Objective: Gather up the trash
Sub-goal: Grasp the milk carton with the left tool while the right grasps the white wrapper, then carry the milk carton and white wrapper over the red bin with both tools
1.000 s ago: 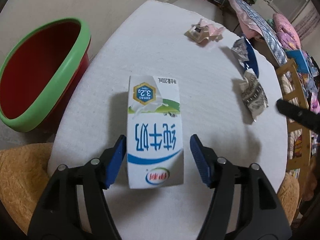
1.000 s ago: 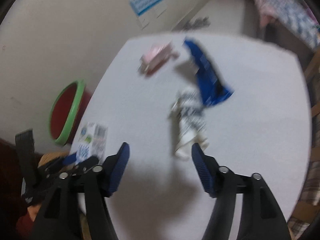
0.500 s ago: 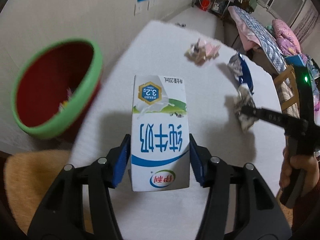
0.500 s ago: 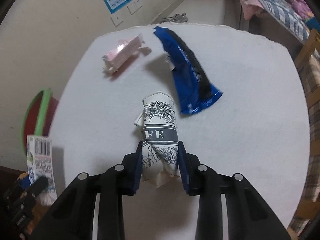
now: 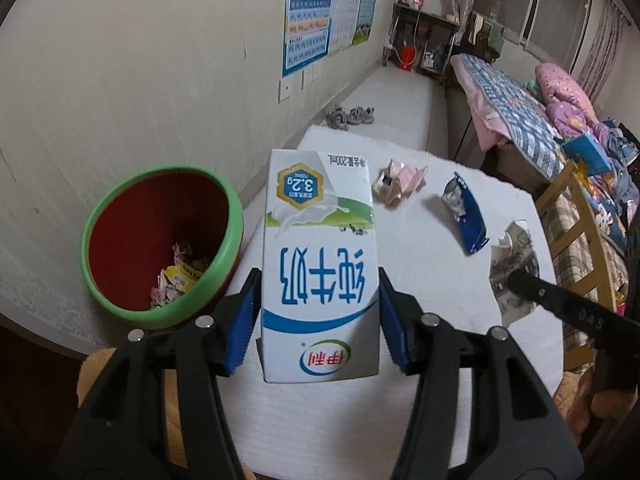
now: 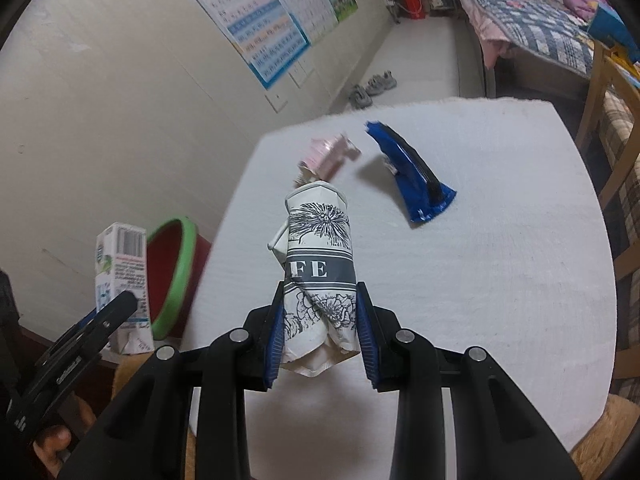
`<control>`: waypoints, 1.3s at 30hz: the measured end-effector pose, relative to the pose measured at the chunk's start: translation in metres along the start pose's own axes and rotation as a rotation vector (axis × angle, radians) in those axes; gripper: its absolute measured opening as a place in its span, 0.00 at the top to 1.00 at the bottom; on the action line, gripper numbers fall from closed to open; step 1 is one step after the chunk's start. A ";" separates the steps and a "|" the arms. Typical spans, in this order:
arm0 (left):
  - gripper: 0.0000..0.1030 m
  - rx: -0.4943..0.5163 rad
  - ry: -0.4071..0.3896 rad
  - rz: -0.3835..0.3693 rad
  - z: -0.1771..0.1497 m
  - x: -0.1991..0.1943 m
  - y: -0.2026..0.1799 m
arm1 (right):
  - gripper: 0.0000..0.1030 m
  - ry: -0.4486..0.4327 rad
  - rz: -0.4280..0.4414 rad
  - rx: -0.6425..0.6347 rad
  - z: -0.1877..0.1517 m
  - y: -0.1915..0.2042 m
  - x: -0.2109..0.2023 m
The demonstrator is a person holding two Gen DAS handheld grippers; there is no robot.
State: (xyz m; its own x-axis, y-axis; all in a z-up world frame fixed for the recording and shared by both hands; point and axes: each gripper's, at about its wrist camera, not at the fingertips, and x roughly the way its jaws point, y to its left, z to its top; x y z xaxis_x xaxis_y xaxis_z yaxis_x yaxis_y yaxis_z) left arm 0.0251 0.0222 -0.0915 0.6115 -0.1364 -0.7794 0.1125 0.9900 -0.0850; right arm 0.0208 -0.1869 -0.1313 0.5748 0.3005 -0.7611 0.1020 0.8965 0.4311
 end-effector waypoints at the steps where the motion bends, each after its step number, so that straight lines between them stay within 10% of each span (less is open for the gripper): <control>1: 0.49 -0.003 -0.008 0.002 0.002 -0.003 0.001 | 0.69 -0.006 0.003 -0.007 -0.001 0.004 -0.003; 39: 0.49 -0.060 -0.056 0.088 -0.005 -0.014 0.048 | 0.69 -0.046 0.005 -0.199 -0.011 0.089 -0.015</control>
State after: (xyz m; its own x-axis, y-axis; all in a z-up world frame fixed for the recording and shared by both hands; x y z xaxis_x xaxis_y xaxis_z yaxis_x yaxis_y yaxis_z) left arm 0.0182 0.0722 -0.0876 0.6602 -0.0486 -0.7495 0.0104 0.9984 -0.0556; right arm 0.0118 -0.1085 -0.0869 0.6122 0.2941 -0.7340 -0.0609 0.9430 0.3270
